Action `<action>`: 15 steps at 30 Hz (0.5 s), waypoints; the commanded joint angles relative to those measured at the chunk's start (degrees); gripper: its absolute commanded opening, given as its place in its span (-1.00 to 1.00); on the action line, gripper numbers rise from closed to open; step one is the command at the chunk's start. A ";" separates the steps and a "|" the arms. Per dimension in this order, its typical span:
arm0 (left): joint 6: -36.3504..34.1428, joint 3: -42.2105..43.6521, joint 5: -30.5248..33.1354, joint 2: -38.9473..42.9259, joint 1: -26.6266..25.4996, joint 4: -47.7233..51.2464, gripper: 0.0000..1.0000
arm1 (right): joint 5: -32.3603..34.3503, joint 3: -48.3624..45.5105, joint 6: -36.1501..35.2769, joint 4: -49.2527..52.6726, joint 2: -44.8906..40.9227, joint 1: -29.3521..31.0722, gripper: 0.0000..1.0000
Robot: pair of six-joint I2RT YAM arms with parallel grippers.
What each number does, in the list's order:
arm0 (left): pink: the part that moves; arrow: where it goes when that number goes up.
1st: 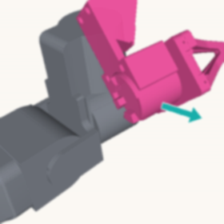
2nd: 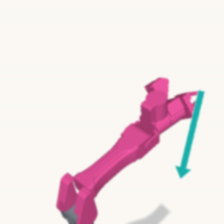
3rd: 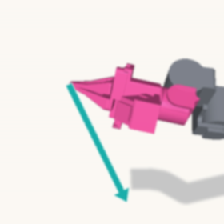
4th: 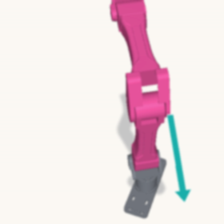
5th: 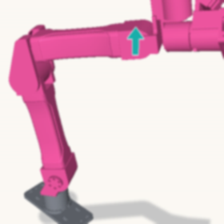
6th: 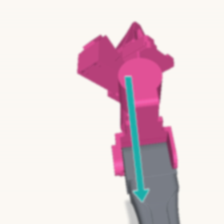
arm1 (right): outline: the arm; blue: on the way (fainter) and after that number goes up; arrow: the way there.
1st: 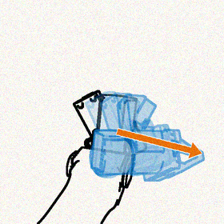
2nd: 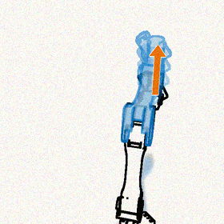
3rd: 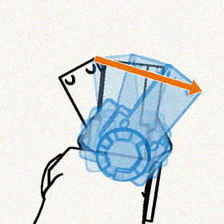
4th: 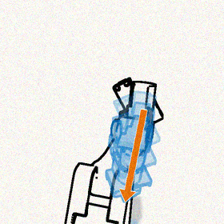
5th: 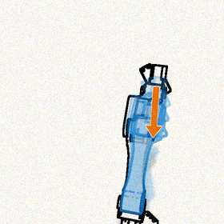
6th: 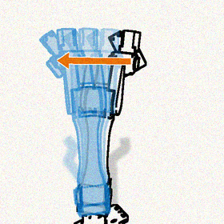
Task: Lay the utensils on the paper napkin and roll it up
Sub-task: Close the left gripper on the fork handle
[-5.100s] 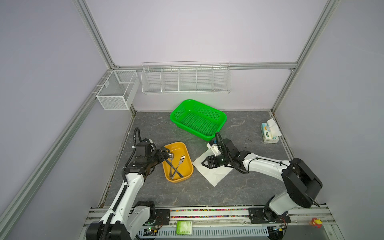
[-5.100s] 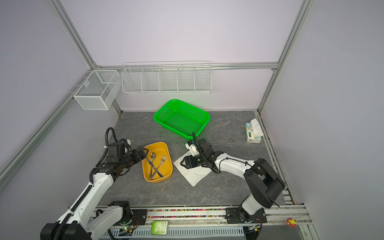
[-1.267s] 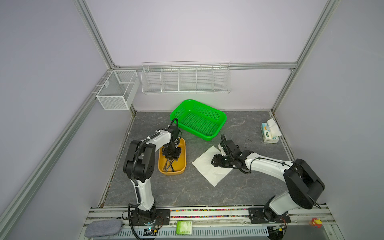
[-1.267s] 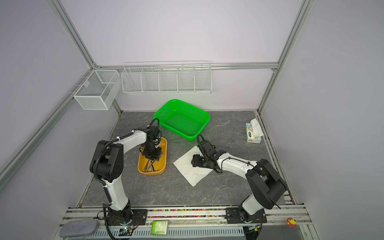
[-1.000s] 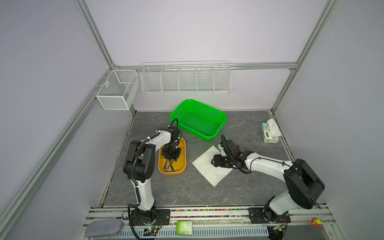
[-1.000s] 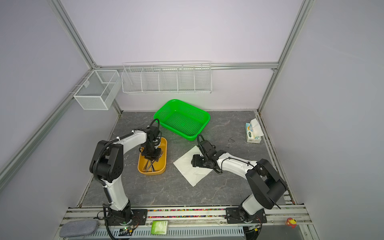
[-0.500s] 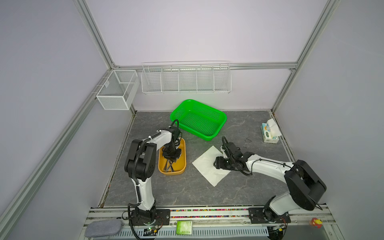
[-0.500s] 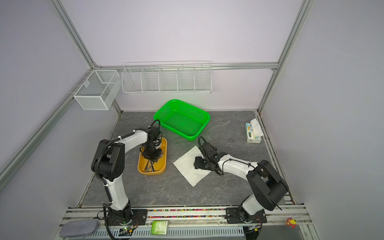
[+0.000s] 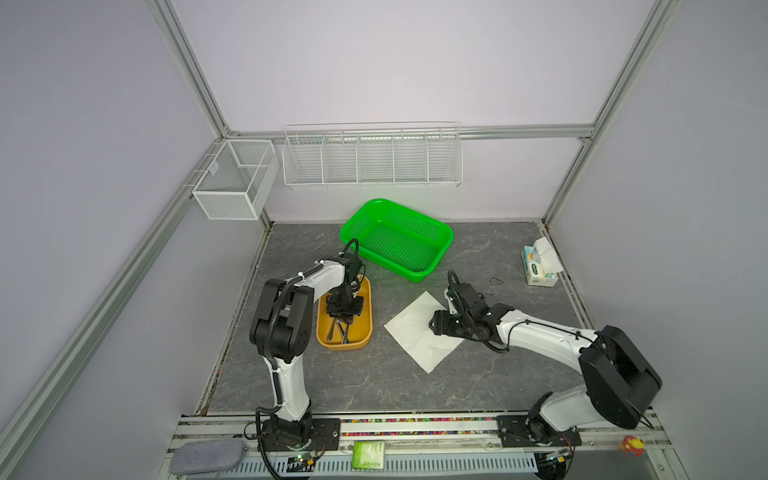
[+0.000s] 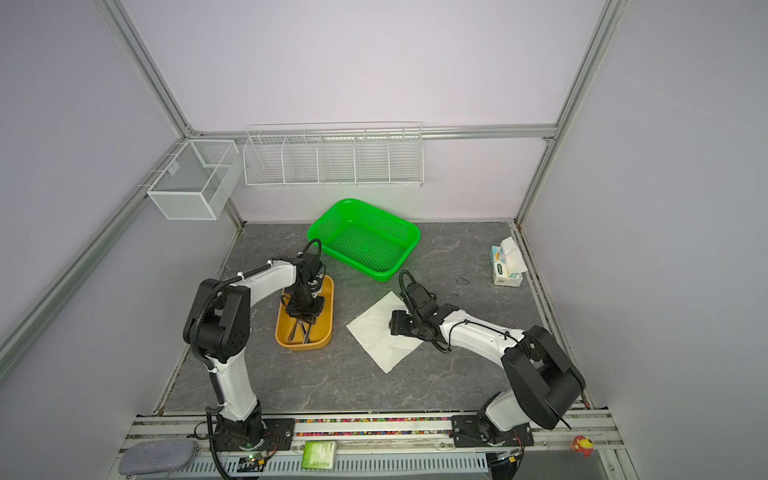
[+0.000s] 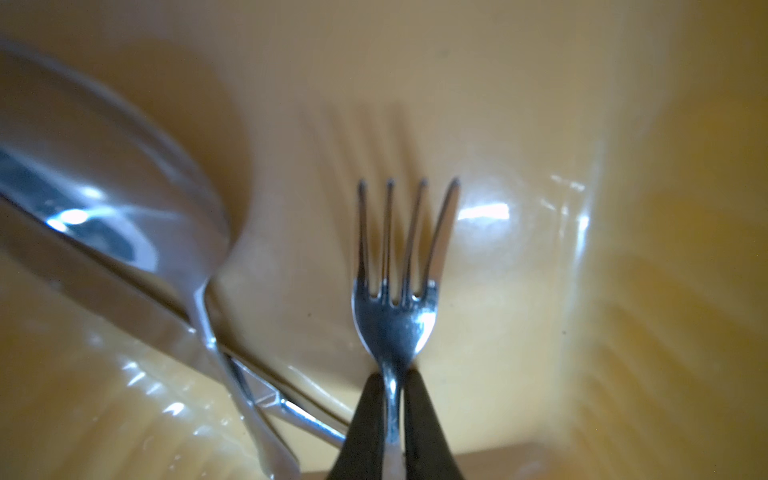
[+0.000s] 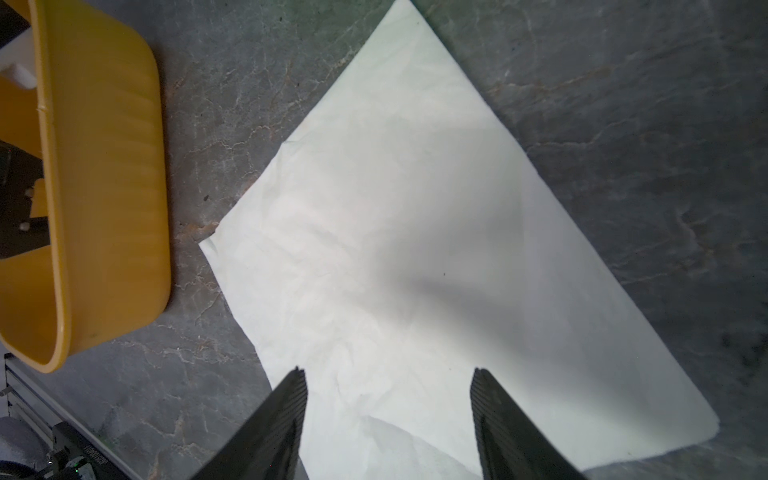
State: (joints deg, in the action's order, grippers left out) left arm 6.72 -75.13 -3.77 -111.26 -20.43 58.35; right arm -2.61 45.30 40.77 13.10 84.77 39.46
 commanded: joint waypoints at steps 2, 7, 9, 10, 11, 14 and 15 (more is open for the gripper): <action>0.33 0.75 0.34 -3.48 -0.57 -1.04 -0.69 | 0.44 -0.33 1.47 0.52 -0.91 -0.31 0.32; -0.10 1.83 0.08 -3.71 -0.58 -1.62 -0.73 | 0.33 -0.07 1.53 0.42 -0.66 -0.32 0.32; 0.04 1.87 0.32 -3.39 -0.55 -1.58 -0.80 | 0.34 0.10 1.51 0.52 -0.87 -0.31 0.32; 0.11 1.84 0.37 -2.82 -0.54 -1.72 -0.82 | 0.34 0.18 1.58 0.70 -1.03 -0.27 0.32; 0.29 1.80 0.65 -2.17 -0.58 -1.71 -0.84 | 0.47 0.35 1.51 0.82 -1.19 -0.26 0.32; 0.16 1.20 0.91 0.18 -0.74 -2.03 -0.93 | 0.72 0.63 1.55 1.12 -1.89 -0.29 0.32; 0.32 0.85 1.07 0.86 -0.71 -1.73 -0.94 | 0.83 0.75 1.48 1.22 -2.09 -0.31 0.32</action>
State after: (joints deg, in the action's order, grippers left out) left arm 7.01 -75.11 -3.79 -110.83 -20.69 57.91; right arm -2.59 45.32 40.80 13.13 84.66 39.46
